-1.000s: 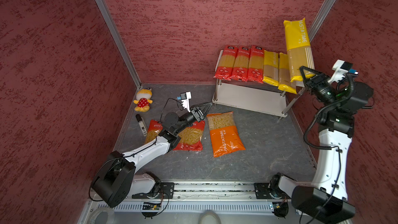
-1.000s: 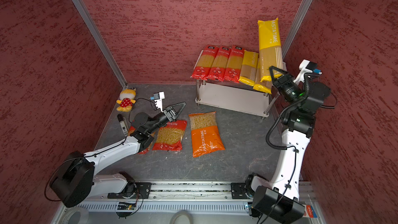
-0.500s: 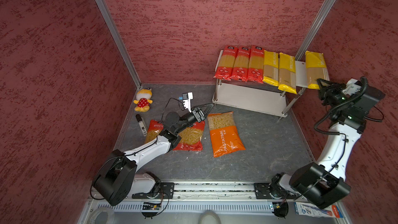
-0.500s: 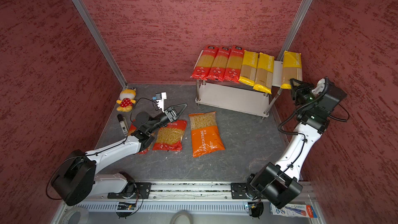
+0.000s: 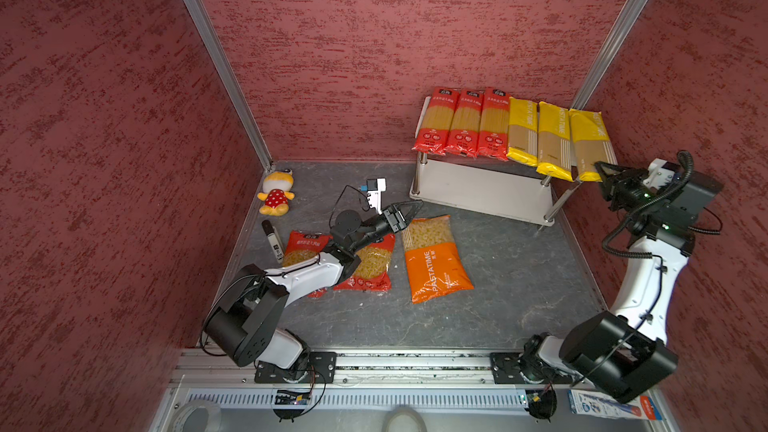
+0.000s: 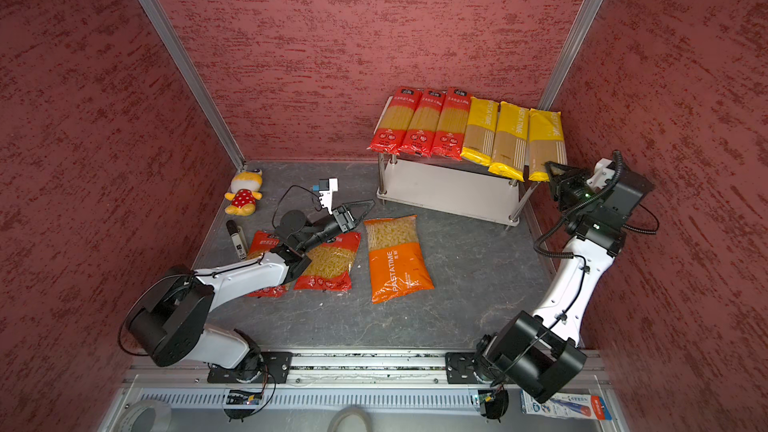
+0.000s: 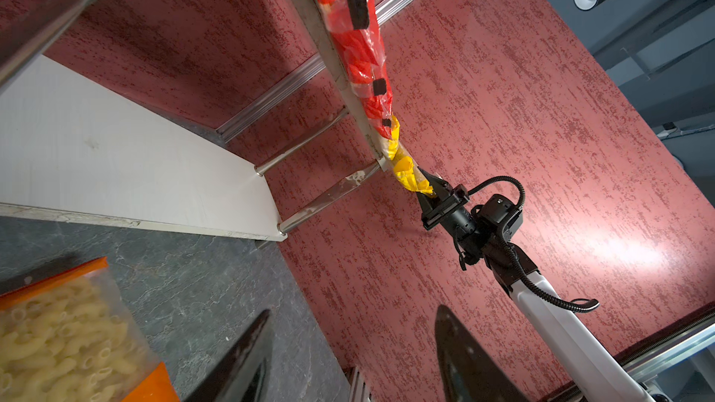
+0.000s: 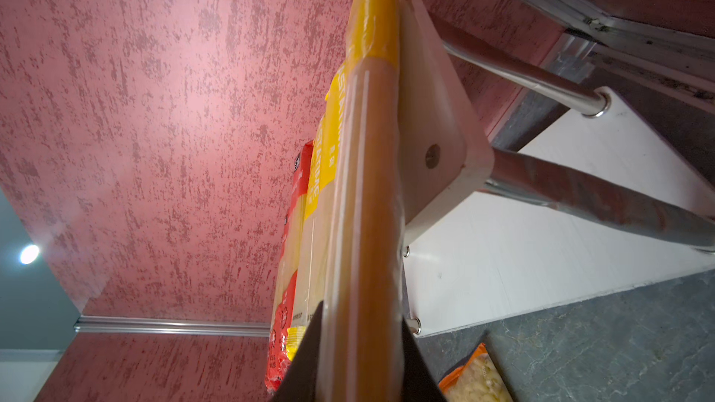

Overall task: Place and organize the pasta boxes and bags onto the shelf
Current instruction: 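Carry the yellow bag to the top shelf with the right gripper while the left releases, then stand the yellow bag at the end of the yellow row and open the right gripper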

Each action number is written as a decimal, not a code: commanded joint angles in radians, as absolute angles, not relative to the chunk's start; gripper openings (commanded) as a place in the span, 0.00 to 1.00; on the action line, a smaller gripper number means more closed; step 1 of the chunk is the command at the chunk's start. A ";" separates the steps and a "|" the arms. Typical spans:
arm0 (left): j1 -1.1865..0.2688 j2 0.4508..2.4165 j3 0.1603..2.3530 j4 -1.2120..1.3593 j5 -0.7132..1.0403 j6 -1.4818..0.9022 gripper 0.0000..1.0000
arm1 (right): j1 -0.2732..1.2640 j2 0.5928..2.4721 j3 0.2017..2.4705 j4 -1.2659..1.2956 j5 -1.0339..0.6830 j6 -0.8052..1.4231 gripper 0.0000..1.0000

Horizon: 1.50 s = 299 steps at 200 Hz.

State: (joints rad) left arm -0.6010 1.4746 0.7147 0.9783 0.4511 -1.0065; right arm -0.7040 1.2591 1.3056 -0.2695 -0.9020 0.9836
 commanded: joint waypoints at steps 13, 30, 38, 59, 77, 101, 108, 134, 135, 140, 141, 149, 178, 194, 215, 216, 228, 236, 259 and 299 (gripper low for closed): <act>-0.607 1.487 0.742 1.025 0.466 -1.017 0.65 | -0.660 1.272 1.336 -0.201 -0.991 0.891 0.00; -0.609 1.486 0.741 1.026 0.463 -1.017 0.65 | -0.651 1.272 1.329 -0.207 -0.986 0.882 0.00; -0.610 1.485 0.738 1.026 0.458 -1.014 0.65 | -0.649 1.272 1.323 -0.206 -0.981 0.883 0.00; -0.613 1.486 0.737 1.025 0.456 -1.015 0.65 | -0.649 1.269 1.316 -0.189 -0.959 0.891 0.00; -0.614 1.487 0.738 1.025 0.457 -1.014 0.65 | -0.647 1.271 1.317 -0.154 -0.945 0.913 0.00; -0.620 1.488 0.735 1.023 0.452 -1.014 0.65 | -0.641 1.298 1.357 -0.165 -0.939 0.908 0.01; -0.620 1.490 0.738 1.024 0.450 -1.013 0.65 | -0.641 1.308 1.363 -0.171 -0.943 0.907 0.00; -0.626 1.491 0.739 1.027 0.447 -1.013 0.65 | -0.639 1.305 1.338 -0.159 -0.945 0.906 0.00; -0.626 1.491 0.739 1.027 0.446 -1.012 0.65 | -0.639 1.304 1.336 -0.159 -0.945 0.906 0.00; -0.626 1.491 0.738 1.027 0.446 -1.012 0.65 | -0.637 1.300 1.331 -0.157 -0.945 0.907 0.00; -0.626 1.491 0.738 1.027 0.446 -1.012 0.65 | -0.637 1.301 1.330 -0.157 -0.946 0.907 0.00; -0.627 1.491 0.738 1.026 0.446 -1.012 0.65 | -0.636 1.297 1.324 -0.156 -0.953 0.909 0.04; -0.627 1.488 0.733 1.024 0.446 -1.011 0.65 | -0.635 1.250 1.255 -0.070 -0.945 0.984 0.44; -0.628 1.488 0.731 1.029 0.446 -1.011 0.65 | -0.635 1.226 1.232 -0.039 -0.940 1.015 0.55; -0.629 1.487 0.726 1.031 0.446 -1.010 0.65 | -0.635 1.200 1.215 -0.028 -0.940 1.040 0.62; -0.629 1.486 0.726 1.032 0.445 -1.010 0.65 | -0.635 1.198 1.214 -0.028 -0.940 1.041 0.62; -0.629 1.487 0.722 1.034 0.443 -1.008 0.65 | -0.632 1.174 1.193 -0.019 -0.934 1.055 0.64; -0.629 1.488 0.721 1.035 0.442 -1.008 0.65 | -0.625 1.157 1.175 -0.018 -0.932 1.061 0.65; -0.629 1.495 0.719 1.046 0.442 -1.012 0.65 | -0.595 1.106 1.116 -0.044 -0.917 1.056 0.67; -0.630 1.497 0.713 1.053 0.443 -1.012 0.65 | -0.565 1.051 1.086 -0.136 -0.898 0.998 0.68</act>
